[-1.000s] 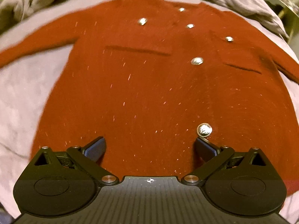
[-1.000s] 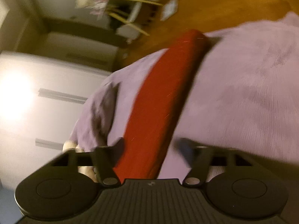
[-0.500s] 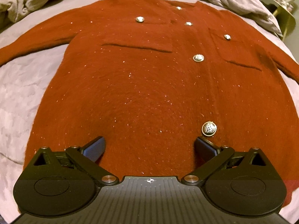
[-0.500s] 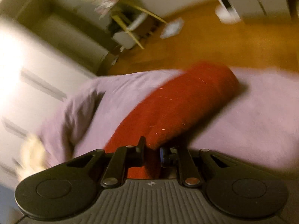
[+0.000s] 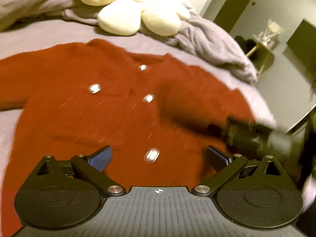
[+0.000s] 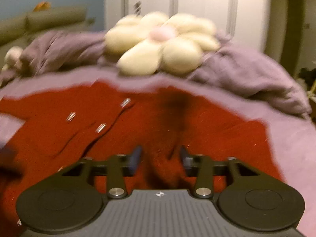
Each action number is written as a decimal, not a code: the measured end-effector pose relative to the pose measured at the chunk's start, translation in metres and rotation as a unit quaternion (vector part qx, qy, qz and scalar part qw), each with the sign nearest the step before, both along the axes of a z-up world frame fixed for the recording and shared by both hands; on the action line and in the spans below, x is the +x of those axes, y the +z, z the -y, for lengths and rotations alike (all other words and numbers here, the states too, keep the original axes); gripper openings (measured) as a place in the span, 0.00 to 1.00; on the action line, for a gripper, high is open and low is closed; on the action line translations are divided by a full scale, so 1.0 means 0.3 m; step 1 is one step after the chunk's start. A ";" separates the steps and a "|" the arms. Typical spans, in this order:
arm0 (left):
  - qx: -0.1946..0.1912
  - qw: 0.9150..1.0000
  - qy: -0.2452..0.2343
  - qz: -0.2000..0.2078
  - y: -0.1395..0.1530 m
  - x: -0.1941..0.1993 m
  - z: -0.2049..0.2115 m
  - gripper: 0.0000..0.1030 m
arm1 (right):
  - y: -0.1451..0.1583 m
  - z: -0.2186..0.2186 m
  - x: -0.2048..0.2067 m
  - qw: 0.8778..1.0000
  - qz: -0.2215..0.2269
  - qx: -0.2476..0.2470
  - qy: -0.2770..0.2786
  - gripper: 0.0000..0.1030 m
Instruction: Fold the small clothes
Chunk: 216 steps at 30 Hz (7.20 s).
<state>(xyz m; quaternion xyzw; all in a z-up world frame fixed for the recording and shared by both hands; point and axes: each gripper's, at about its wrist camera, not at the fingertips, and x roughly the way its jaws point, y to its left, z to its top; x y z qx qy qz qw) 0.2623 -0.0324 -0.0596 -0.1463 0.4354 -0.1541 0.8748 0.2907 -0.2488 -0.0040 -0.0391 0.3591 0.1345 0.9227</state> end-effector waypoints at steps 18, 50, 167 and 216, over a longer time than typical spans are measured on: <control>-0.137 0.985 0.028 -0.097 -0.233 0.358 0.129 0.57 | -0.055 0.276 -0.250 0.958 -0.057 0.241 -0.144 0.51; -0.176 0.979 0.028 -0.098 -0.263 0.302 0.007 0.52 | -0.086 0.399 -0.165 0.909 -0.081 0.320 -0.254 0.59; -0.074 0.993 0.052 0.078 -0.130 0.164 -0.291 0.51 | 0.016 -0.035 0.002 0.970 -0.059 0.182 -0.151 0.53; -0.031 0.990 0.136 0.013 -0.159 0.277 -0.414 0.86 | -0.123 0.063 0.263 0.973 -0.019 -0.016 -0.229 0.08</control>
